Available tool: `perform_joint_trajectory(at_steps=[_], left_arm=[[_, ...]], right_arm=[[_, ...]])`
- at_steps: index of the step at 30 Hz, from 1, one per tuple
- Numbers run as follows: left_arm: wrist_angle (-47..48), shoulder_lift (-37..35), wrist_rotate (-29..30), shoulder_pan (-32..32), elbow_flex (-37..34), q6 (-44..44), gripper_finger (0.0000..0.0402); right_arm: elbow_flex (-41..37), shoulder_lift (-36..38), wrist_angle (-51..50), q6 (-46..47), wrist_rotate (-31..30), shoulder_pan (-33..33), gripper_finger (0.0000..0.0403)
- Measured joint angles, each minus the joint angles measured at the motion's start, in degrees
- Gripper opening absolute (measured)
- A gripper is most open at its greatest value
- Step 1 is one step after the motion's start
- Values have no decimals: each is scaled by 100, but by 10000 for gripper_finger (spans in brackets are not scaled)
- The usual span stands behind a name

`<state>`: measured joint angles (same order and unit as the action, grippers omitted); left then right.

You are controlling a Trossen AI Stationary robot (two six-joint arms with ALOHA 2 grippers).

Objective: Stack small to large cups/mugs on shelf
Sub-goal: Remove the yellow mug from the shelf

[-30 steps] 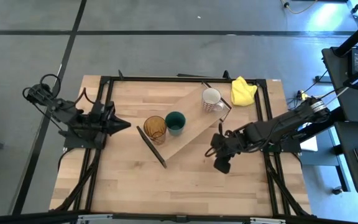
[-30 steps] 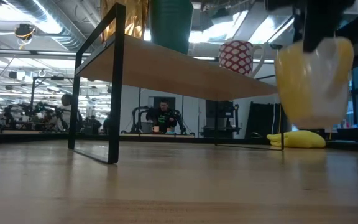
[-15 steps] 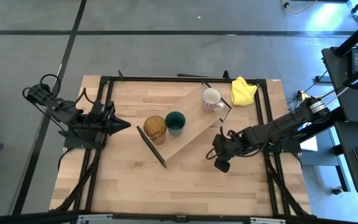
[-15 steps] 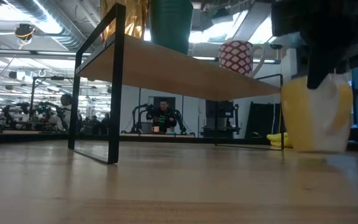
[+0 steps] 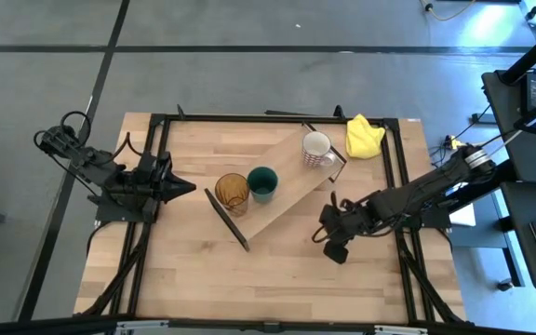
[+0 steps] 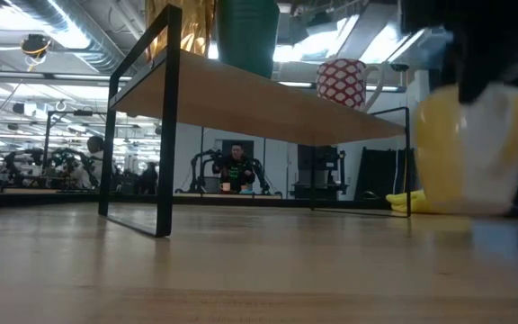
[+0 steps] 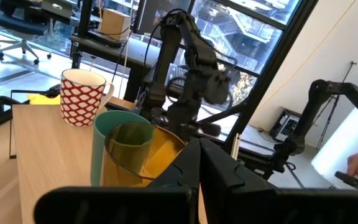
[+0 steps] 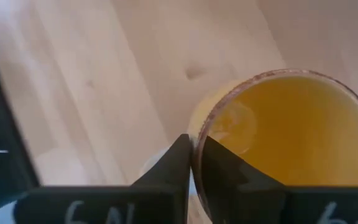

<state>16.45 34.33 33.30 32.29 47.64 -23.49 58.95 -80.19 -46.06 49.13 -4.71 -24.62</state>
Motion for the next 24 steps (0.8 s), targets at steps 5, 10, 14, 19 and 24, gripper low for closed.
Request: perform_joint_trajectory(at_steps=[5,10,14,19,24], left_arm=[[0,0,0,-2,0,4,0],[-3,1,0,-2,0,-6,0],[-17,4,0,-2,0,-41,0],[-17,4,0,-2,0,-146,0],[-17,4,0,-2,0,-144,0]], right_arm=[[287,164,-237,-263,-17,2,37],[125,92,-680,-284,-17,0,37],[-92,76,-651,-269,-65,-33,37],[-267,73,-656,-259,-131,-33,37],[-303,73,-612,-181,-77,-32,40]])
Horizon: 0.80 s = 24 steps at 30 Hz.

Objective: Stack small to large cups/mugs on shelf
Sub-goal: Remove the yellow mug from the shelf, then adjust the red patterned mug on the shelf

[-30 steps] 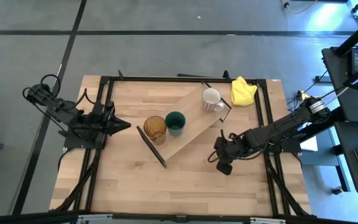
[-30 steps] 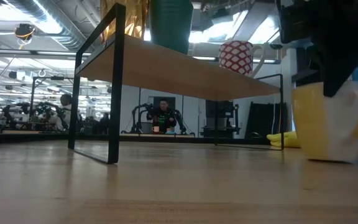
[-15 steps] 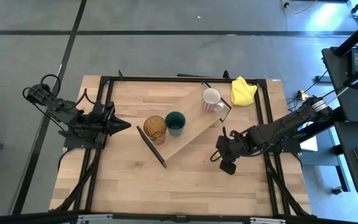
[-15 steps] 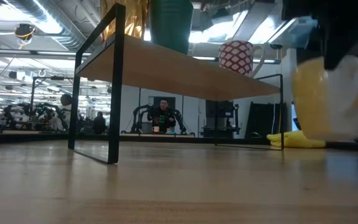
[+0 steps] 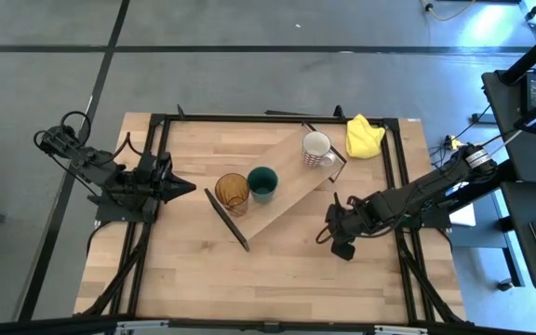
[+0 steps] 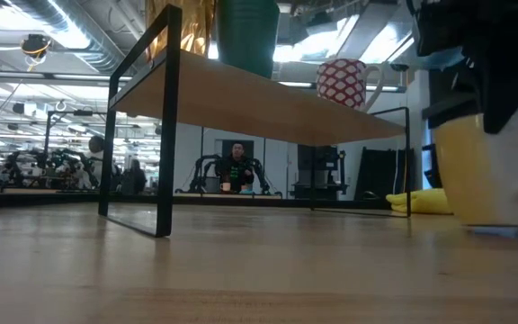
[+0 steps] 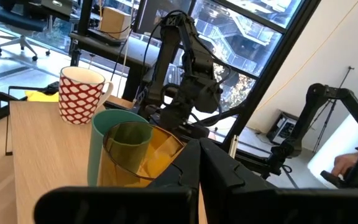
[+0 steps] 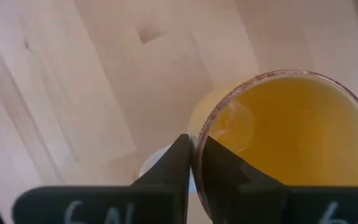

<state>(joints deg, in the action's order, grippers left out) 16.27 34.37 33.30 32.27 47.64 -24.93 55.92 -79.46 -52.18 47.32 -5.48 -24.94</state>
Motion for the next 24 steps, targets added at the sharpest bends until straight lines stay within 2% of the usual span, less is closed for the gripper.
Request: perform_joint_trajectory(at_steps=[4,15,21,24], left_arm=[[2,0,0,0,0,0,0],[15,0,0,2,0,2,0],[20,0,0,2,0,4,0],[20,0,1,2,0,4,0]], right_arm=[[0,2,84,-109,162,-1,63],[139,60,36,-102,494,-1,170],[618,321,-170,-101,272,1,182],[1118,480,-607,-107,-454,7,175]])
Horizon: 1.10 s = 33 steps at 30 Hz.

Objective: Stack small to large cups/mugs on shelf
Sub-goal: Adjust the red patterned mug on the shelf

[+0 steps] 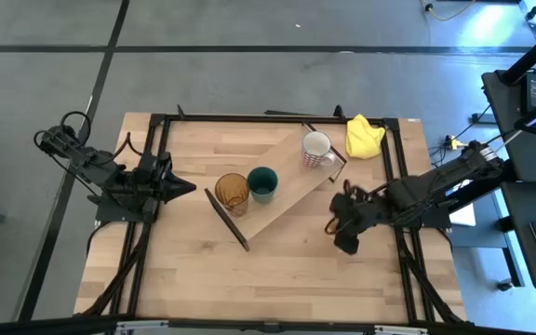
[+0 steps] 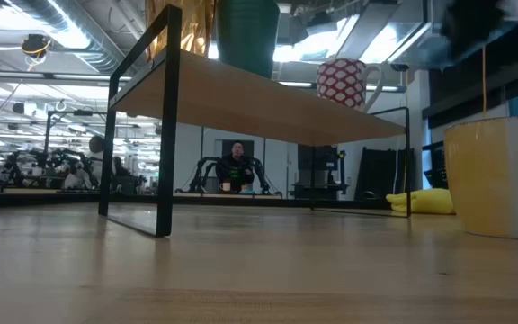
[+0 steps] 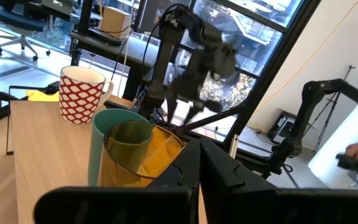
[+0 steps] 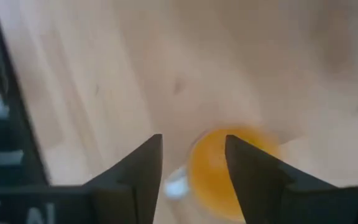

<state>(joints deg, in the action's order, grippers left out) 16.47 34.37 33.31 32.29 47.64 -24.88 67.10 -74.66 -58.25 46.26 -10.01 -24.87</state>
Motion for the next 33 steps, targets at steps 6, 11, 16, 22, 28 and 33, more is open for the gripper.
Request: perform_joint_trajectory(at_steps=[6,11,16,22,28,33], left_arm=[[-2,-2,26,-4,0,9,0],[-20,0,42,-4,0,46,0],[-17,-1,45,-4,0,17,0],[39,-1,47,-2,0,15,0],[109,0,49,-2,0,13,0],[109,0,49,-2,0,11,0]], right_arm=[[1028,-44,-668,-1026,-928,893,155],[1956,-311,-805,-2900,-887,1855,149],[2822,-718,-1726,-3899,-456,2607,152],[3357,-1184,-2043,-5077,49,2958,162],[3792,-1816,-2083,-5772,77,3090,172],[3907,-2190,-2217,-6161,73,3269,173]])
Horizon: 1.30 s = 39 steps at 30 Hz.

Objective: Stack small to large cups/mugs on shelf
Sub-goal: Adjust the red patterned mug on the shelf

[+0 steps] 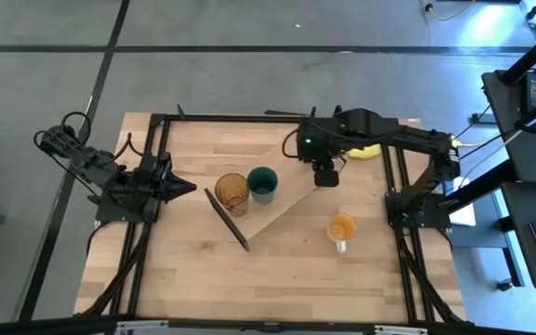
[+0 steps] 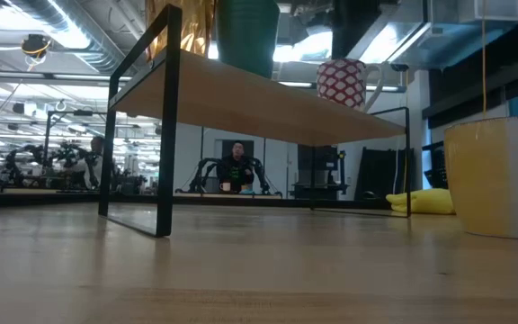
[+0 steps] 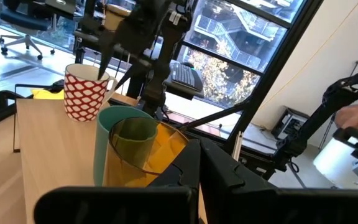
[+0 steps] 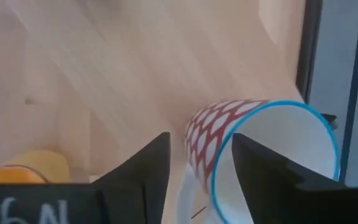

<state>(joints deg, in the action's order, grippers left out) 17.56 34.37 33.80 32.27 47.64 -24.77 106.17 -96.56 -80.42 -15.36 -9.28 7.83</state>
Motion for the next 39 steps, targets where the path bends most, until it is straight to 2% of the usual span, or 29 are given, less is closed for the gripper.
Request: perform_joint_trajectory(at_steps=[10,20,25,31,39], left_arm=[[0,0,-2,0,0,-15,0],[2,0,-2,4,0,-13,0],[2,0,-2,4,0,-13,0],[2,-2,-2,2,0,-11,0],[5,-4,-2,2,0,-8,0]], right_arm=[[0,-168,100,9,-11,259,163],[0,-168,93,122,-5,283,60],[-4,-168,221,144,10,283,28],[-4,-168,301,392,280,283,25],[-4,-165,535,1738,599,167,26]])
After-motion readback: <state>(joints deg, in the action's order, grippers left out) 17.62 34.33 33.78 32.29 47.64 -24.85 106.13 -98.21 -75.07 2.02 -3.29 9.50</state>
